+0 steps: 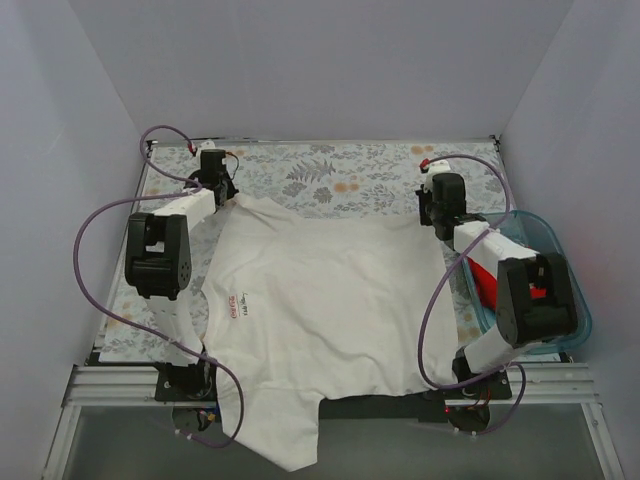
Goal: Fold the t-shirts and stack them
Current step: Flatten the tshirt out, then fold the tshirt
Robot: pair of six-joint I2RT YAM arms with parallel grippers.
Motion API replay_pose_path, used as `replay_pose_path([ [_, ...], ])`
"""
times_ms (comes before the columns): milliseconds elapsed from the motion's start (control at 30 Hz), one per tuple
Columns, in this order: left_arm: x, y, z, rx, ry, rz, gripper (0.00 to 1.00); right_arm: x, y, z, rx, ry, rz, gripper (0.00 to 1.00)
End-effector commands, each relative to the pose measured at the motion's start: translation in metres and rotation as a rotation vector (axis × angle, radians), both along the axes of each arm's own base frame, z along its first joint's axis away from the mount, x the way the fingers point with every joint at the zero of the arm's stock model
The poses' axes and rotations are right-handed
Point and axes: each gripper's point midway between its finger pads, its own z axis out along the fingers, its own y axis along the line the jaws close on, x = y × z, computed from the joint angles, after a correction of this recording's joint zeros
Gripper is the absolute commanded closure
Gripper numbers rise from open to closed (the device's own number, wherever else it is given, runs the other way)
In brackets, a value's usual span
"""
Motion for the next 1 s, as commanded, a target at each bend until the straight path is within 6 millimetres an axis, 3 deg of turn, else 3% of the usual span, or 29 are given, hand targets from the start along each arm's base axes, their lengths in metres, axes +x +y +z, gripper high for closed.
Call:
replay_pose_path([
  [0, 0.039, 0.002, 0.033, -0.026, -0.136, -0.005, 1.0, 0.052, -0.005, 0.035, -0.015, -0.158, -0.026, 0.99],
  [33, 0.047, 0.002, 0.039, -0.029, -0.152, -0.008, 1.0, 0.057, -0.006, 0.021, -0.029, -0.126, -0.023, 0.99],
  [100, 0.055, -0.001, 0.031, -0.034, -0.141, -0.025, 1.0, 0.07, -0.008, 0.023, -0.026, -0.133, -0.03, 0.99],
  [167, 0.067, -0.001, 0.041, -0.038, -0.164, -0.033, 1.0, 0.079, -0.01, 0.016, -0.01, -0.118, -0.041, 0.99],
  [233, 0.075, 0.0, 0.036, -0.038, -0.154, -0.039, 1.0, 0.09, -0.013, 0.017, 0.011, -0.126, -0.052, 0.99],
  [267, 0.084, 0.001, 0.049, -0.036, -0.184, -0.038, 1.0, 0.094, -0.014, 0.017, 0.019, -0.126, -0.057, 0.99],
  [300, 0.088, 0.002, 0.043, -0.027, -0.173, -0.04, 1.0, 0.099, -0.015, 0.018, 0.023, -0.129, -0.057, 0.99],
  [400, 0.099, 0.007, 0.045, -0.024, -0.171, -0.033, 1.0, 0.11, -0.011, 0.011, 0.028, -0.115, -0.037, 0.99],
  [433, 0.1, 0.01, 0.044, -0.024, -0.167, -0.026, 1.0, 0.113, -0.012, -0.001, 0.025, -0.092, -0.036, 0.99],
  [667, 0.097, 0.013, 0.039, -0.046, -0.129, -0.016, 1.0, 0.127, -0.005, -0.013, 0.04, -0.06, -0.001, 0.99],
  [867, 0.083, 0.007, 0.063, -0.09, -0.135, -0.019, 1.0, 0.13, -0.007, 0.004, 0.038, -0.054, -0.001, 0.99],
  [933, 0.077, 0.007, 0.081, -0.094, -0.148, -0.015, 1.0, 0.126, -0.009, 0.007, 0.023, -0.04, -0.006, 0.99],
  [967, 0.069, 0.01, 0.079, -0.089, -0.12, -0.005, 1.0, 0.124, -0.01, 0.008, 0.017, -0.035, -0.01, 0.99],
])
